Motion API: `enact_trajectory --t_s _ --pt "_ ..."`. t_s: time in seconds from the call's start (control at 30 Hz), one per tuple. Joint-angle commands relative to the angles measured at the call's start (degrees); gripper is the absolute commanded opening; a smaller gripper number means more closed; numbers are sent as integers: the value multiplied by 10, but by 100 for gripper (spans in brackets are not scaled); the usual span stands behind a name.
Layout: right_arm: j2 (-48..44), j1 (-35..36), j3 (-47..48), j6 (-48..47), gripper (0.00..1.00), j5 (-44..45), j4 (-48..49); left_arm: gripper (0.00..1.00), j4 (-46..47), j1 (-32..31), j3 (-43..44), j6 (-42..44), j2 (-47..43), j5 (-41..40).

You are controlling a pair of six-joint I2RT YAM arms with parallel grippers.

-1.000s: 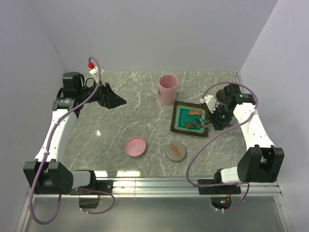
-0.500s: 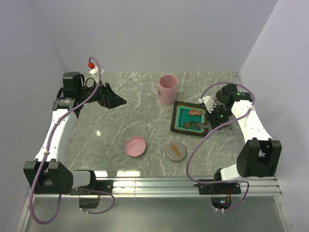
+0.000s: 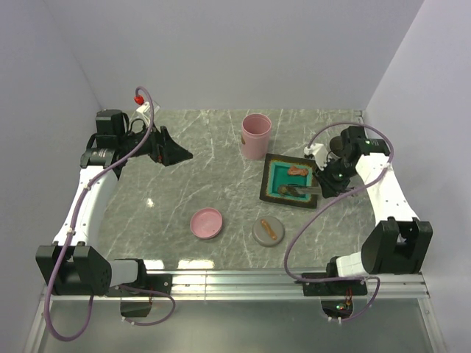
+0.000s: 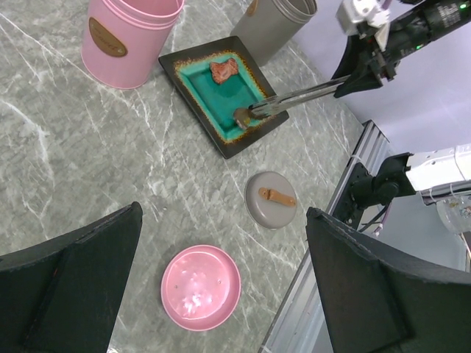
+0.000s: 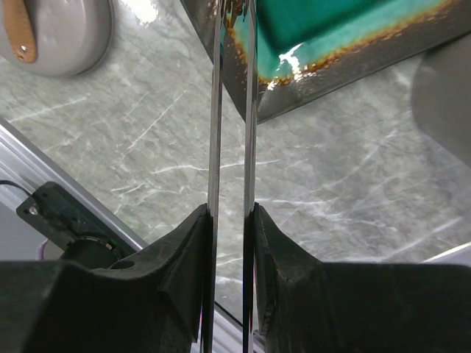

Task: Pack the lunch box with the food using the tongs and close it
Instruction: Pick up the food using the clamp, then place the food into the lunch box

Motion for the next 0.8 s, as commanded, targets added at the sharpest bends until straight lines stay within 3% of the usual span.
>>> enact_trajectory --t_s 0.0,0.4,0.6,0.77 --pt "-34 -1 42 6 17 -21 -20 99 5 2 18 12 -16 8" --pt "-49 -59 169 23 15 -91 -78 99 -2 2 26 19 -20 7" --pt "-16 -169 276 8 15 -137 -131 99 9 2 30 9 -14 16" --pt "-7 -230 304 -9 15 -130 -130 99 13 2 30 7 -11 17"
